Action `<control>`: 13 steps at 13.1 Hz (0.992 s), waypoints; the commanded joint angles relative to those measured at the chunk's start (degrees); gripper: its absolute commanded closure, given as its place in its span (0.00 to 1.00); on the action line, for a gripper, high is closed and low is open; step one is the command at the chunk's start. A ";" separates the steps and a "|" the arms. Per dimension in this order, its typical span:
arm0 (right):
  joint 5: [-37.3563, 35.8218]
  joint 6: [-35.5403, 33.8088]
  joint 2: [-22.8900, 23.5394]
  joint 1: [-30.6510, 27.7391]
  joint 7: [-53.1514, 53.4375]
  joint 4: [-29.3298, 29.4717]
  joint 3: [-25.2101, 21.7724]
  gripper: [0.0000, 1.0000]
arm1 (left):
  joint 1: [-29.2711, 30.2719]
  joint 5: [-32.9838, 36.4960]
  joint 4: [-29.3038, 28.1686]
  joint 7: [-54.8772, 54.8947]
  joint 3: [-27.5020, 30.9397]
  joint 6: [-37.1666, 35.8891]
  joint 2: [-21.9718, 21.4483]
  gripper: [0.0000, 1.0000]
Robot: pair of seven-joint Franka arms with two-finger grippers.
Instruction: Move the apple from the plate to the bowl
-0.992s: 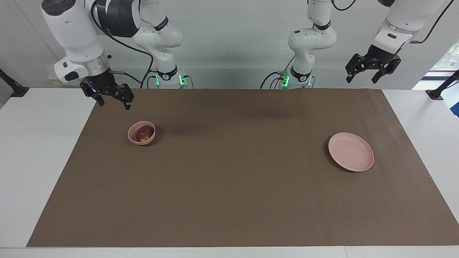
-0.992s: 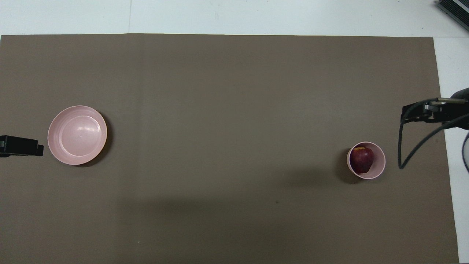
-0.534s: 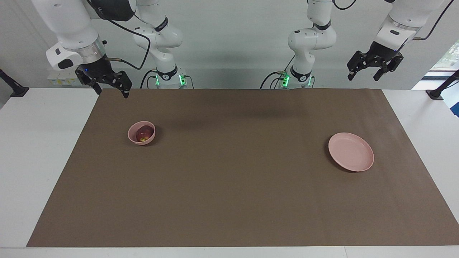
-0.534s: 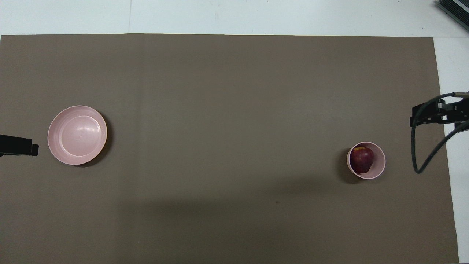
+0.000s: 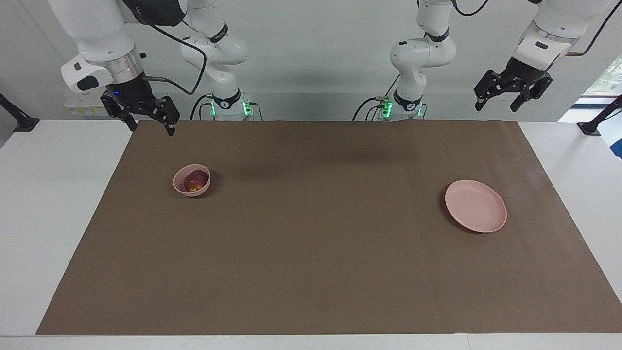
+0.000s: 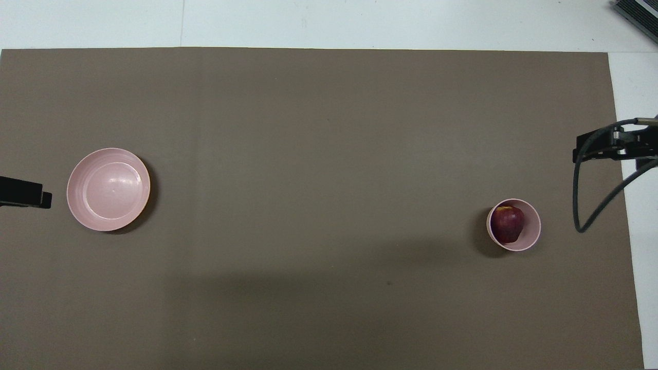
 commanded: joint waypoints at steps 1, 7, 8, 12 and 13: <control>3.74 0.09 0.88 -0.49 -0.56 1.20 0.13 0.00 | 0.51 0.86 1.25 -0.66 -0.55 -1.42 0.17 0.00; 3.32 0.26 0.62 -0.58 -0.56 0.84 0.13 0.00 | 0.60 0.86 1.25 -0.49 -0.46 -1.95 0.08 0.00; 3.06 0.26 0.62 -0.66 -0.56 0.84 0.13 0.00 | 0.51 0.86 1.25 -0.49 -0.46 -1.95 0.08 0.00; 2.88 0.26 0.18 -0.58 -0.47 0.05 0.13 0.00 | 0.51 0.78 1.25 -0.49 -0.46 -1.95 0.08 0.00; 2.88 0.26 0.18 -0.58 -0.47 0.14 0.13 0.00 | 0.51 0.78 1.25 -0.49 -0.46 -1.95 0.08 0.00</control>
